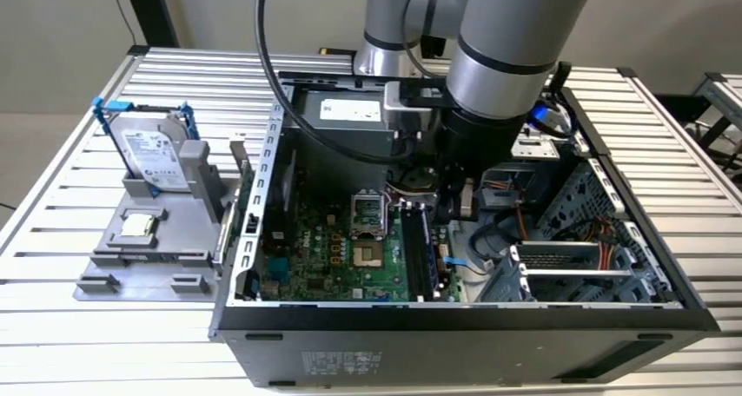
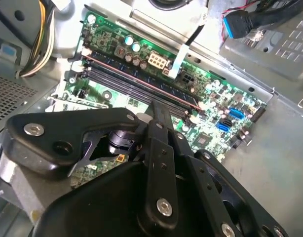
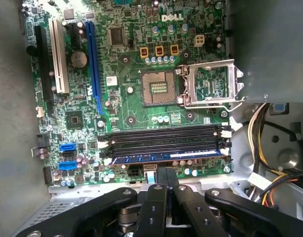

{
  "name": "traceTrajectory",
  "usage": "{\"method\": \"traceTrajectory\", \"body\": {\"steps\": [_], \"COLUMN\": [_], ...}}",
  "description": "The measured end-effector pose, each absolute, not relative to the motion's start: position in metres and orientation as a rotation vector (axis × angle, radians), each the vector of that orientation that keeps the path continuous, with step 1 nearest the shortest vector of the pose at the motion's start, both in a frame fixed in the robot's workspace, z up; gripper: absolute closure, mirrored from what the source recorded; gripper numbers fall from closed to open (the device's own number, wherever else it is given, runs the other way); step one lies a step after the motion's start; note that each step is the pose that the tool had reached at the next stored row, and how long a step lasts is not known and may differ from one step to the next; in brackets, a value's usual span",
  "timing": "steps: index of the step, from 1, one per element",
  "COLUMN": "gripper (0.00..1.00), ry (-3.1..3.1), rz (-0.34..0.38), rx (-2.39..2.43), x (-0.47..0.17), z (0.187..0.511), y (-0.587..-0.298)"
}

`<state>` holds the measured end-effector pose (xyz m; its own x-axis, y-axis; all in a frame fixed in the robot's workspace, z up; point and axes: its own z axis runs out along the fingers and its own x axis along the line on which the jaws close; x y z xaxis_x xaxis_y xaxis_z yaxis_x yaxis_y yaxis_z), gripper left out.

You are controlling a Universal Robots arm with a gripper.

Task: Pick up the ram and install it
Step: 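Press down the ram until it locks into place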

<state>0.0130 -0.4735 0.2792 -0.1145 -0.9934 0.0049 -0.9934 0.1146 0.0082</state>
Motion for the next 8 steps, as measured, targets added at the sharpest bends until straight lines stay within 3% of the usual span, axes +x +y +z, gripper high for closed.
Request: {"method": "traceTrajectory", "body": {"steps": [8], "gripper": [1.00], "ry": [-2.338], "rz": [-0.005], "rx": [2.084], "x": [0.0130], "z": [0.2809], "y": [-0.4735]}}
